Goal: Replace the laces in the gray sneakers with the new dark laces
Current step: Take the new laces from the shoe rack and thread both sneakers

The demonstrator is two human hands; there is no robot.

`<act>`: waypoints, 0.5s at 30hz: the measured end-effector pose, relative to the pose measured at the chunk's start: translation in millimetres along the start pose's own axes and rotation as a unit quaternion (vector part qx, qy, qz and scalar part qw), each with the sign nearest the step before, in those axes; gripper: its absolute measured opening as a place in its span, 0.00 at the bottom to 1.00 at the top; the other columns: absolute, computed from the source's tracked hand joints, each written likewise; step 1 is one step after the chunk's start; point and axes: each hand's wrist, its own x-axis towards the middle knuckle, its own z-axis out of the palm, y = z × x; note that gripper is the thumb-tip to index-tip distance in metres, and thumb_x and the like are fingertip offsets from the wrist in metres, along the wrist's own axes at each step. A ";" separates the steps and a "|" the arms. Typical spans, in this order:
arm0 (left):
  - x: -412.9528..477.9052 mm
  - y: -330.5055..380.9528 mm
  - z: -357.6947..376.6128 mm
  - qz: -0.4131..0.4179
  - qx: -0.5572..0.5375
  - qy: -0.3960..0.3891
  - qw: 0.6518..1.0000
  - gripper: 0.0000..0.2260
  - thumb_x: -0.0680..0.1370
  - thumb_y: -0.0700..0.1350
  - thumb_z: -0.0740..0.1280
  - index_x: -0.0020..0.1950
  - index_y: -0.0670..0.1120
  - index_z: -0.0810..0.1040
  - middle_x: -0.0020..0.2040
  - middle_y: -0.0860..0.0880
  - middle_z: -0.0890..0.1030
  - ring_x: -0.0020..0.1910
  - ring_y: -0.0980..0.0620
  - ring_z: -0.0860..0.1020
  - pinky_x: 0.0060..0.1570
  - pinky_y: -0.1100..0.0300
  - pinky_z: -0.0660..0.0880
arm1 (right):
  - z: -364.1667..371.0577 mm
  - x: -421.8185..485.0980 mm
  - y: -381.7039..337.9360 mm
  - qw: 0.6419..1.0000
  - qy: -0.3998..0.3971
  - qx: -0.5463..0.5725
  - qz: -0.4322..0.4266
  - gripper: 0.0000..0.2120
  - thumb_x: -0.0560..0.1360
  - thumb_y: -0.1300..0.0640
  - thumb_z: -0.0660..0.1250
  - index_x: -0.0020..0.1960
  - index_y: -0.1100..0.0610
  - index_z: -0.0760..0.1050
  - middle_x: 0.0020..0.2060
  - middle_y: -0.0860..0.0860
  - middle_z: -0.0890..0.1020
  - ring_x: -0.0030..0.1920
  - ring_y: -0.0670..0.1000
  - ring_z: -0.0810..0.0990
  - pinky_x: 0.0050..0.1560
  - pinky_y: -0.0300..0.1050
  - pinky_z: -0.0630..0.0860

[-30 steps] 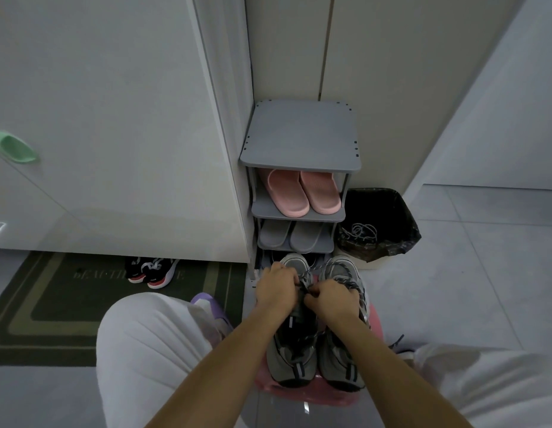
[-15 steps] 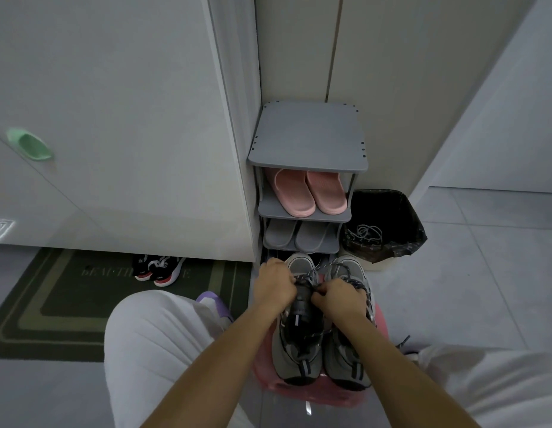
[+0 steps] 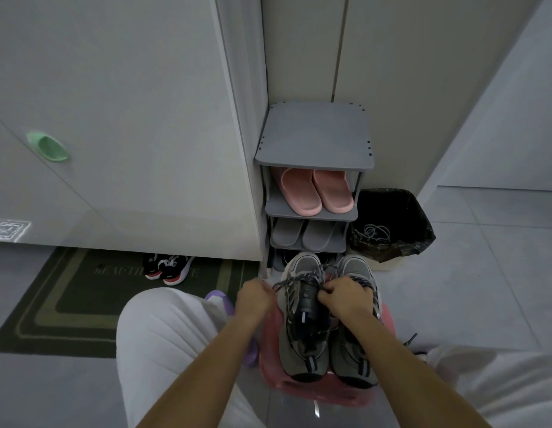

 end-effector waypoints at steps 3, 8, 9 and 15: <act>-3.6 32.8 5.3 0.122 -0.009 0.032 0.992 0.08 0.77 0.44 0.64 0.50 0.44 0.81 0.51 0.45 0.82 0.52 0.47 0.79 0.48 0.60 0.73 | 0.9 0.1 -0.5 1.000 -0.001 -0.010 -0.003 0.11 0.74 0.48 0.61 0.44 0.51 0.81 0.40 0.48 0.81 0.48 0.52 0.79 0.57 0.49 0.63; 0.2 56.6 32.6 0.184 0.125 -0.047 0.974 0.10 0.74 0.48 0.67 0.55 0.50 0.81 0.60 0.48 0.76 0.61 0.50 0.73 0.58 0.58 0.68 | 1.0 1.7 1.2 1.000 0.003 -0.011 -0.008 0.11 0.72 0.49 0.61 0.45 0.49 0.81 0.44 0.50 0.82 0.49 0.53 0.79 0.57 0.49 0.64; 1.7 55.9 35.9 0.176 0.137 -0.039 0.974 0.10 0.74 0.49 0.67 0.55 0.51 0.80 0.62 0.48 0.73 0.62 0.50 0.71 0.60 0.57 0.67 | 1.3 1.9 1.2 1.000 0.003 -0.010 -0.011 0.10 0.72 0.49 0.61 0.45 0.49 0.81 0.44 0.49 0.82 0.49 0.53 0.79 0.57 0.49 0.64; 2.2 58.3 33.7 0.149 0.099 -0.032 0.983 0.06 0.73 0.41 0.66 0.41 0.48 0.83 0.56 0.45 0.75 0.58 0.46 0.74 0.58 0.55 0.73 | 2.7 0.7 1.6 1.000 0.013 0.005 -0.014 0.11 0.72 0.50 0.61 0.44 0.51 0.81 0.41 0.49 0.81 0.46 0.53 0.79 0.54 0.47 0.63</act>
